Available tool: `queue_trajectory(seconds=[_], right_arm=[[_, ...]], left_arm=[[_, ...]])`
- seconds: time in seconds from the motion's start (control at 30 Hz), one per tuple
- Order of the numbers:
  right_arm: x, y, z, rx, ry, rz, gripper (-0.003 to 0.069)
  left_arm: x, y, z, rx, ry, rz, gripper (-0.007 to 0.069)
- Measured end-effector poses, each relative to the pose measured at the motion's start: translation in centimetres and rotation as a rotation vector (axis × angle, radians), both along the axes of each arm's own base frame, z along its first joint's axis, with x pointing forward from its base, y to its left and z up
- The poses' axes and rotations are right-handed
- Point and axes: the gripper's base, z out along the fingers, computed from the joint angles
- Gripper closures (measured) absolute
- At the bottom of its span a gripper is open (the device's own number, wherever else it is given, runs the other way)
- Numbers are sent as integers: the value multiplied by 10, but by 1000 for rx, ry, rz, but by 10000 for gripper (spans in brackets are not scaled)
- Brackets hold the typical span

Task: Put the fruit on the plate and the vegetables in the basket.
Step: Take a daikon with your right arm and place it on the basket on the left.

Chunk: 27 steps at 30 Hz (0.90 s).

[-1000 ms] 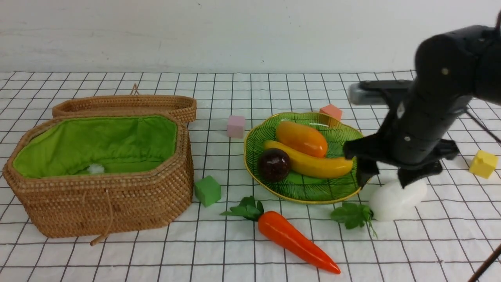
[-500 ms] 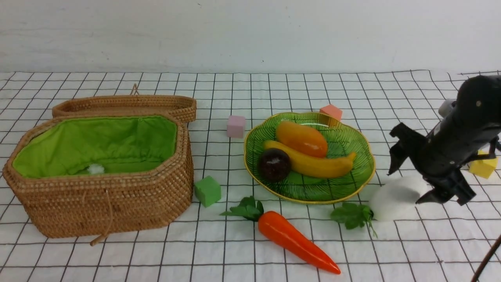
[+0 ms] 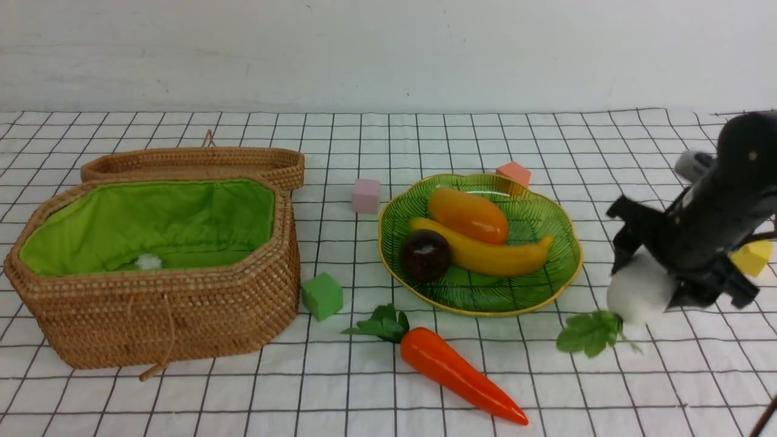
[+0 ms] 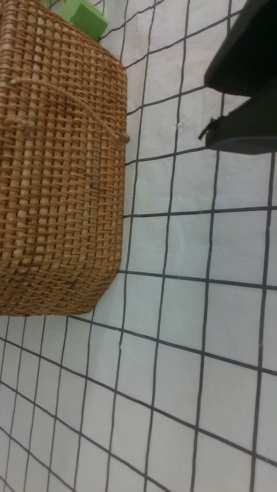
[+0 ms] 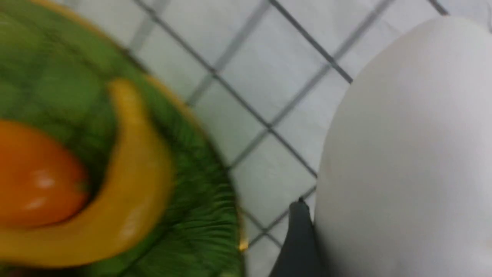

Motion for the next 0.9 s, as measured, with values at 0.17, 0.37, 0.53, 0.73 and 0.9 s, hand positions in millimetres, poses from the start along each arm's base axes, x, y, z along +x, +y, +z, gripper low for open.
queue_trajectory(seconds=[0.17, 0.37, 0.53, 0.73, 0.9], right_arm=[[-23, 38, 95, -31, -519, 296, 142], [-50, 126, 146, -91, -849, 735, 142], [-50, 236, 146, -32, -989, 1046, 142], [-23, 312, 114, -42, -1078, 1170, 142], [11, 354, 62, -87, -1094, 1219, 142]], left_arm=[[0, 0, 0, 0, 0, 0, 472], [0, 0, 0, 0, 0, 0, 466], [0, 0, 0, 0, 0, 0, 459], [0, 0, 0, 0, 0, 0, 459], [0, 0, 0, 0, 0, 0, 459]])
